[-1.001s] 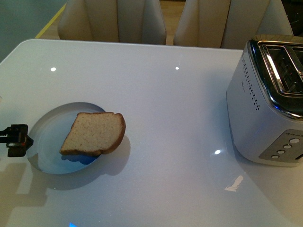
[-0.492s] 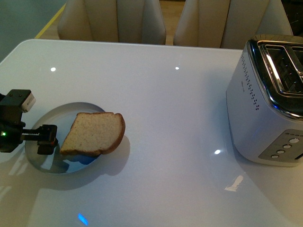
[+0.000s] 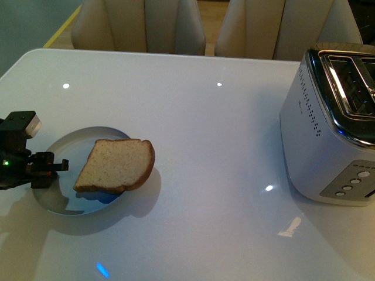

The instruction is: Left arm holds plate, right arm toasts bread

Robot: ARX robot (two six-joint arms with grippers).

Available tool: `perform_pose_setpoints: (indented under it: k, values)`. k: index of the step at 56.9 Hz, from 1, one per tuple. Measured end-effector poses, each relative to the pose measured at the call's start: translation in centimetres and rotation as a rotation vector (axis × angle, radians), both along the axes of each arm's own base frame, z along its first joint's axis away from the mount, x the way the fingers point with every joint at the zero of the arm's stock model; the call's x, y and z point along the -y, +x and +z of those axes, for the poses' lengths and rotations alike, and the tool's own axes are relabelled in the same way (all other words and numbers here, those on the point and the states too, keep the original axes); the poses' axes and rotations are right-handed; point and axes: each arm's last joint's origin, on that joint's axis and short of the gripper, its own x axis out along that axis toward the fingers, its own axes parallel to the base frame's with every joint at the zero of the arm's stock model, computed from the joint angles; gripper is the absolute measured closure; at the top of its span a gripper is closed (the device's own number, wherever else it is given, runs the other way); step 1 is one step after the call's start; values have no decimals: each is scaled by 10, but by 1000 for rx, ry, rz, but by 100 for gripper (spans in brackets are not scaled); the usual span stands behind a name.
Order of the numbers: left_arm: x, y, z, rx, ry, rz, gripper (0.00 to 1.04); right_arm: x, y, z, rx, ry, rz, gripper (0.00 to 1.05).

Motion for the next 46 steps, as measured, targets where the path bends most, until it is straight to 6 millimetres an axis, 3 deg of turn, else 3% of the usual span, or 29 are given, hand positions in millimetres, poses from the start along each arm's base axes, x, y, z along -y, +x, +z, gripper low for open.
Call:
perform_pose_setpoints:
  k: [12, 30, 46]
  values:
    - [-8, 0, 4, 4, -72, 82, 101, 0, 0, 0, 0, 0, 0, 9]
    - [-17, -17, 14, -2, -220, 211, 101, 0, 0, 0, 0, 0, 0, 9]
    - [-24, -40, 63, 64, -349, 352, 102, 0, 0, 0, 0, 0, 0, 9]
